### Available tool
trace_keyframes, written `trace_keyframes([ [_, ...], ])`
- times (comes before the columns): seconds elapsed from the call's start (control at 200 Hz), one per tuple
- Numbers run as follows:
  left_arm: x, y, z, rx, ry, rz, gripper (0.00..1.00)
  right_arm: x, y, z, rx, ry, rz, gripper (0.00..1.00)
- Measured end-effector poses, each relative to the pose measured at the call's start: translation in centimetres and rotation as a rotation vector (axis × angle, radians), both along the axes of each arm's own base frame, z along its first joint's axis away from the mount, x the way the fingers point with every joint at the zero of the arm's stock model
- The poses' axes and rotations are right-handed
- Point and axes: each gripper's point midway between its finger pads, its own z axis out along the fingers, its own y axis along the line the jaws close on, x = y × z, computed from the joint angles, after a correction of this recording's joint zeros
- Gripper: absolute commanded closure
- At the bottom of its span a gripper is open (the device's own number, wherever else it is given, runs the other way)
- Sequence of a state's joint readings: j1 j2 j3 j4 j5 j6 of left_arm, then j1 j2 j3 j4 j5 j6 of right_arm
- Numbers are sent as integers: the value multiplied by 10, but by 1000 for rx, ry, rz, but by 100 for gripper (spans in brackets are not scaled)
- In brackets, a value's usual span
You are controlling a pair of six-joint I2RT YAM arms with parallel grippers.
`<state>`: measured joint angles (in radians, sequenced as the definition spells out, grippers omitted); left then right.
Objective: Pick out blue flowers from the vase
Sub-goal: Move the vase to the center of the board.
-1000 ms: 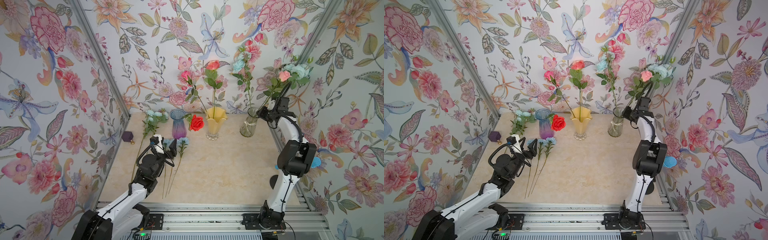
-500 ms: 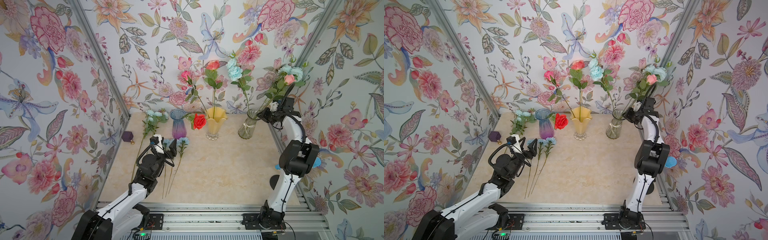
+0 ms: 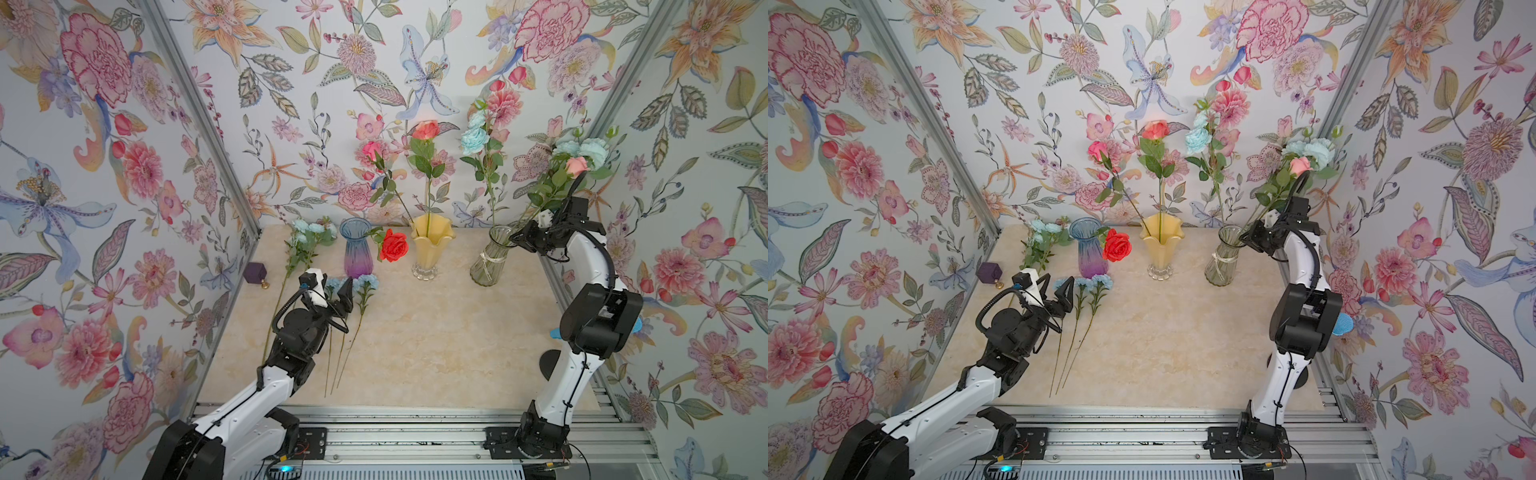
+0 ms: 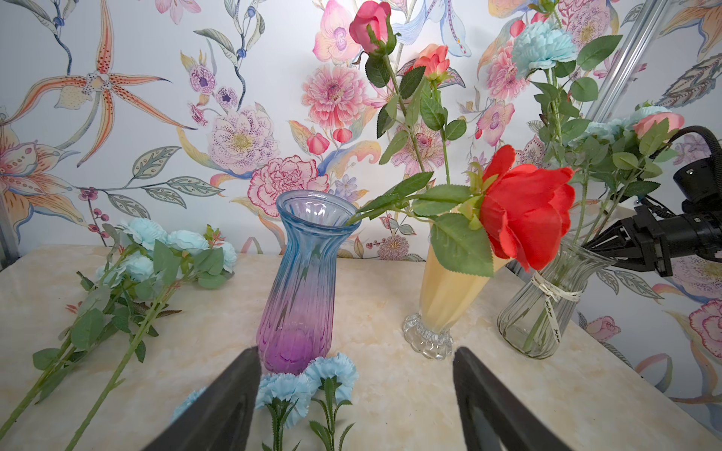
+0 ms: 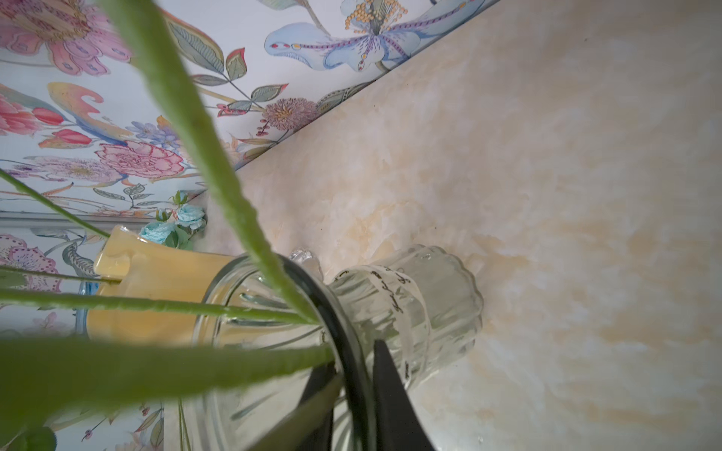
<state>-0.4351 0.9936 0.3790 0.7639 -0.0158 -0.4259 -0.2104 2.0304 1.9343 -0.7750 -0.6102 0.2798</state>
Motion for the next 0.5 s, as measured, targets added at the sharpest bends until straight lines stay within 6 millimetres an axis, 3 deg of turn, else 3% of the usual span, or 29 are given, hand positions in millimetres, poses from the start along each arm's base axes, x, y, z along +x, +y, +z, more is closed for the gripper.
trace_keyframes([
  [0.215, -2, 1, 1, -3, -5, 3, 21, -33, 41, 1, -38, 41, 85, 100],
  [0.5, -2, 4, -2, -1, 1, 15, 21, -93, 95, 1, -87, 71, 207, 100],
])
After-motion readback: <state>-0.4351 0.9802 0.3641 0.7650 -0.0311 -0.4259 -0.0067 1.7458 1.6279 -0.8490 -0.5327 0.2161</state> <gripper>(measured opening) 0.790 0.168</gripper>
